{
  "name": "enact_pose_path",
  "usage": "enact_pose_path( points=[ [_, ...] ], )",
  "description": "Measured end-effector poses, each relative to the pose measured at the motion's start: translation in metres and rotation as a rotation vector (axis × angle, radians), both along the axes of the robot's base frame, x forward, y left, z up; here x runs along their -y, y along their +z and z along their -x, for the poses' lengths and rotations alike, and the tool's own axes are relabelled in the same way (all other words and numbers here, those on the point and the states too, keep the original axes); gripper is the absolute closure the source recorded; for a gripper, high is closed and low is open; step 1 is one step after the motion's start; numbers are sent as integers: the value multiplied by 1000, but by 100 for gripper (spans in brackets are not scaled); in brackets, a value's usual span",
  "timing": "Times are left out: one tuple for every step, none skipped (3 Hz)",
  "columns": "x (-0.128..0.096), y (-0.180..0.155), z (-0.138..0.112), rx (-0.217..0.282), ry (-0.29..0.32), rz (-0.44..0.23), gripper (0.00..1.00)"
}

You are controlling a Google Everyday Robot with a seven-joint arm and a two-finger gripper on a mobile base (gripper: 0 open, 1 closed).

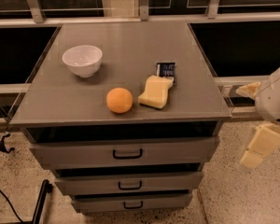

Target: Open middle drawer

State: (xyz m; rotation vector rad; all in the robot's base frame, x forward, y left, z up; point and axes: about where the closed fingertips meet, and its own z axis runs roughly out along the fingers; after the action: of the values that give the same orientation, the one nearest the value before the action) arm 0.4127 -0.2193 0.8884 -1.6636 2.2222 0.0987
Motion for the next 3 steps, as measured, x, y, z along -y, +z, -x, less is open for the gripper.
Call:
enact_pose_path(
  points=[
    [-6,-56,16,-28,-24,-107,0],
    [-7,-51,15,-24,-19,-95,0],
    [-6,-50,15,-24,-19,-95,0]
  ],
)
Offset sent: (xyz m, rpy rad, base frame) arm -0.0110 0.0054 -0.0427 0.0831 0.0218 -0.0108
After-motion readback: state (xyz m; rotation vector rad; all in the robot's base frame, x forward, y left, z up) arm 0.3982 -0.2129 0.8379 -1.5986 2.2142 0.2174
